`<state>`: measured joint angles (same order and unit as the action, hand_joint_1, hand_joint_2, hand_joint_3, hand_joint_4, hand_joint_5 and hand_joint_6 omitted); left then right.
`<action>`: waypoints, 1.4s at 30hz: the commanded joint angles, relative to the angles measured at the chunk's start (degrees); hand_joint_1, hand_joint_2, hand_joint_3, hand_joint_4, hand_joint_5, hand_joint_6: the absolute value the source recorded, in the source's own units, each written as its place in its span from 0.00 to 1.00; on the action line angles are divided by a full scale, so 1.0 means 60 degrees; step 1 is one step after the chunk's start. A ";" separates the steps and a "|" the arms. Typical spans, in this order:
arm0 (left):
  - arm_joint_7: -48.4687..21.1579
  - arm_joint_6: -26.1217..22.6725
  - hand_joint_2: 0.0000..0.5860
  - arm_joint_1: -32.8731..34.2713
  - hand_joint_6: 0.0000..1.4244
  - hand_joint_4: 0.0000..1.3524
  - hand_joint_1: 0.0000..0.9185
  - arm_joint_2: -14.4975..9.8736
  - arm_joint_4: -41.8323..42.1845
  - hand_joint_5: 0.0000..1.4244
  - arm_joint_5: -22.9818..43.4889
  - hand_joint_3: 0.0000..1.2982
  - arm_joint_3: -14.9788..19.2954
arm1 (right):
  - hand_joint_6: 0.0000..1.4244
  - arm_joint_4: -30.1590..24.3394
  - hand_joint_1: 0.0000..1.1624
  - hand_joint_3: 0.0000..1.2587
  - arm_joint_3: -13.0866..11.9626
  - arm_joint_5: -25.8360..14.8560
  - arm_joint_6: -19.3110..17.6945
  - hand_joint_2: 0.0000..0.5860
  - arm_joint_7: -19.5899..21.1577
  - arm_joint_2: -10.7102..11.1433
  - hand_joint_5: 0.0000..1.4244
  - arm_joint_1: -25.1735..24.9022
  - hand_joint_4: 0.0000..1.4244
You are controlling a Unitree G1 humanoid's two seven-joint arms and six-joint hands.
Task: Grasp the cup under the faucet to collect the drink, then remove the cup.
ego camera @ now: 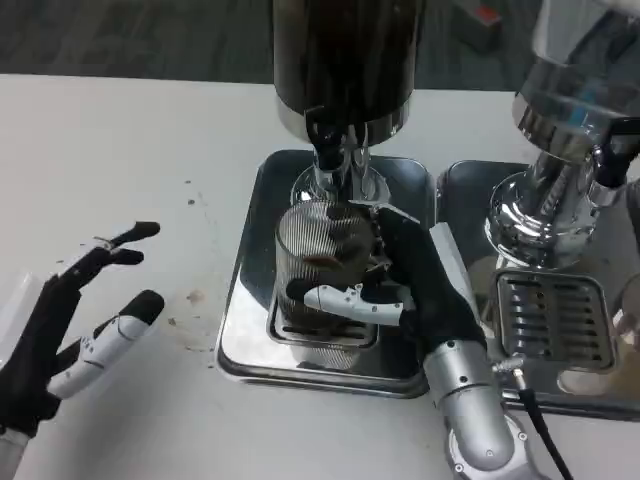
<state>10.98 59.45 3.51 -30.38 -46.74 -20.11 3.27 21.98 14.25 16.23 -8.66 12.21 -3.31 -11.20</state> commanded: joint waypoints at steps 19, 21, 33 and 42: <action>0.0299 -0.0403 0.23 0.0064 0.04 0.06 0.00 -0.0236 0.0126 0.16 -0.0717 0.17 -0.0453 | 0.63 -0.2020 0.92 0.42 0.0188 0.0825 0.0587 0.34 -0.0105 0.0166 0.52 0.0957 0.42; 0.0352 -0.0418 0.23 0.0055 0.04 0.06 0.00 -0.0241 0.0139 0.16 -0.0747 0.16 -0.0471 | 0.63 -0.2060 0.92 0.42 0.0197 0.0792 0.0645 0.34 -0.0222 0.0202 0.52 0.0999 0.42; 0.0375 -0.3657 0.17 -0.0736 0.00 0.00 0.00 -0.1113 0.3088 0.00 -0.3399 0.00 -0.1094 | 0.65 -0.3167 0.91 0.43 0.0305 0.0765 0.0828 0.32 -0.0735 0.0517 0.53 0.1759 0.43; 0.0580 -0.4657 0.18 -0.1263 0.00 0.00 0.00 -0.1291 0.4014 0.00 -0.3687 0.00 -0.1285 | 0.66 -0.3954 0.91 0.43 0.0375 0.0819 0.0869 0.32 -0.0872 0.0648 0.54 0.2225 0.44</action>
<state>13.11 32.42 -2.75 -36.85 -24.37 -41.22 -3.82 1.53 16.22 21.09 -2.91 7.34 0.55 1.60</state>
